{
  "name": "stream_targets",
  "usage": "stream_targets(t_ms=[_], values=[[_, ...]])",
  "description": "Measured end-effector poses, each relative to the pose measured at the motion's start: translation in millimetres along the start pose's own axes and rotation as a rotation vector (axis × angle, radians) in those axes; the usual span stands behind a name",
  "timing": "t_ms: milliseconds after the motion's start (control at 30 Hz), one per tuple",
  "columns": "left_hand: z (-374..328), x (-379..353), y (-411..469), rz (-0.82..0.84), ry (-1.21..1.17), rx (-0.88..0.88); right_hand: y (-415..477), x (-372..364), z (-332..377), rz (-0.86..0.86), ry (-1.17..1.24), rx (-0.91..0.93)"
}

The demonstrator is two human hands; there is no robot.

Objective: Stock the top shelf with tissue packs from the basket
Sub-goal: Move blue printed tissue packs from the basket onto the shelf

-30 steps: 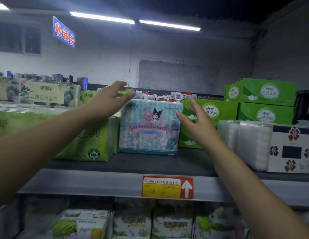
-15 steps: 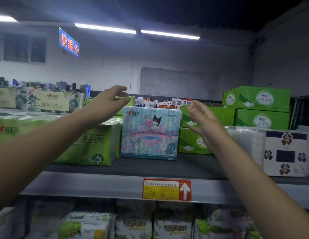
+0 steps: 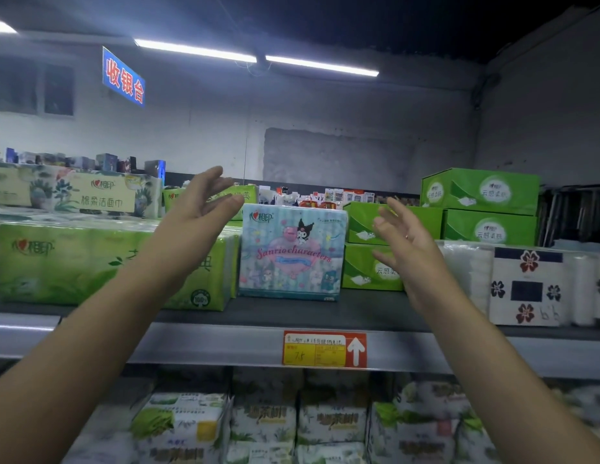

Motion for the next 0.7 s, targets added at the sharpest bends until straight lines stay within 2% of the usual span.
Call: stream_targets(t_ms=[167,433,700], values=[[1,8,-13,-0.004,-0.095,0.134,-20,4,16,0.012,-0.033,0.014],[-9,23,-41,0.051,-0.152,0.189,-53,13,33,-0.060,0.000,0.013],[-11,41,-76,0.072,-0.252,0.259,-84,12,54,-0.037,0.014,0.032]])
Point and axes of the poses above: each hand's wrist, its own y-axis towards the middle knuckle, its own x-axis out of the back of the hand, z = x × y, the point moved 10 cm from there along y, towards the middle knuckle, and after that the axes turned 12 degrees about -z, right-handed, at the moved point
